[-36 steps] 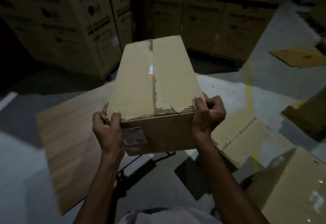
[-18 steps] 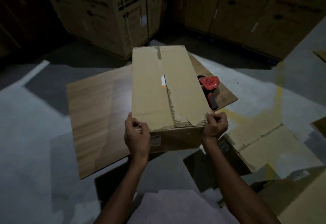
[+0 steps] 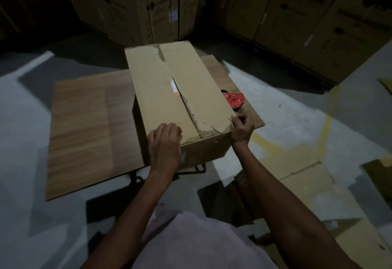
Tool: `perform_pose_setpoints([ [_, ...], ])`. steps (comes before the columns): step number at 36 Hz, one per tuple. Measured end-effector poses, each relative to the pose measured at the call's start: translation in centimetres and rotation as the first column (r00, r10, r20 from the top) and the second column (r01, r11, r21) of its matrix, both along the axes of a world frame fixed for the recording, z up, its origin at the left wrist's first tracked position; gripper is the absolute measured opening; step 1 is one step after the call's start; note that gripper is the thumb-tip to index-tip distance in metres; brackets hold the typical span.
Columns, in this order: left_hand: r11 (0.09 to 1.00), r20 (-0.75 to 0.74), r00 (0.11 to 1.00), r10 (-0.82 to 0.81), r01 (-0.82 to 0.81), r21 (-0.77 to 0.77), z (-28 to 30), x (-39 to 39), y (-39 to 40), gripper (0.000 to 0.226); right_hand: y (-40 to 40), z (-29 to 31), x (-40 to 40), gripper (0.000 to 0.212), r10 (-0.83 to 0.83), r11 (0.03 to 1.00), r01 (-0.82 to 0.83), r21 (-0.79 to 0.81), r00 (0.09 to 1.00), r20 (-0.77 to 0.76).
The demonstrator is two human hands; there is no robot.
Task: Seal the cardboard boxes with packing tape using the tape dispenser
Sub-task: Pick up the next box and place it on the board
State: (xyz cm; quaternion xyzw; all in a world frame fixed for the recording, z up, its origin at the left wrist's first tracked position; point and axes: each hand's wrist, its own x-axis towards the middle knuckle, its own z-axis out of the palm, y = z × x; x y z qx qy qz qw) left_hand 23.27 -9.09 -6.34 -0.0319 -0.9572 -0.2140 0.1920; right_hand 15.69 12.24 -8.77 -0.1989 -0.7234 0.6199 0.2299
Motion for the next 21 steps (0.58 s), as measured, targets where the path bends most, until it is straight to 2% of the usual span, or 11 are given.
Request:
perform_pose_setpoints([
  [2, 1.000, 0.000, 1.000, -0.026, 0.026, 0.000, 0.2, -0.6, 0.6, 0.015, 0.9, 0.0, -1.0, 0.016, 0.019, 1.000, -0.019, 0.010, 1.000, 0.000],
  [8, 0.998, 0.104, 0.993, -0.049, 0.052, -0.026, 0.8, -3.7, 2.2, 0.019, 3.1, -0.8, -5.0, 0.007, 0.083, 0.996, -0.086, 0.032, 0.991, 0.103],
  [11, 0.991, 0.142, 0.980, -0.137, 0.133, 0.031, 1.3, -5.9, 3.7, 0.021, 4.1, -0.4, -6.5, 0.007, 0.153, 0.987, -0.145, -0.063, 0.974, 0.169],
  [13, 0.977, 0.178, 0.961, -0.212, 0.203, 0.072, 1.5, -7.6, 4.6, 0.030, 4.7, -0.2, -7.0, 0.014, 0.187, 0.971, -0.155, -0.181, 0.966, 0.176],
  [15, 0.970, 0.210, 0.948, -0.241, 0.231, 0.073, 1.6, -9.4, 5.1, 0.046, 5.4, -0.5, -6.9, 0.015, 0.134, 0.931, -0.078, -0.357, 0.982, 0.134],
  [17, 0.977, 0.208, 0.954, -0.214, 0.208, 0.049, 1.6, -11.0, 5.3, 0.058, 5.8, -1.0, -6.7, 0.013, 0.012, 0.870, 0.075, -0.488, 0.985, 0.172],
  [19, 0.979, 0.199, 0.959, -0.202, 0.194, 0.058, 1.5, -12.1, 5.3, 0.067, 6.3, -1.8, -6.8, 0.014, -0.115, 0.869, 0.261, -0.421, 0.933, 0.342],
  [21, 0.974, 0.207, 0.952, -0.226, 0.214, 0.082, 1.1, -12.8, 5.0, 0.070, 6.7, -3.2, -6.9, 0.021, -0.156, 0.898, 0.322, -0.299, 0.870, 0.467],
])
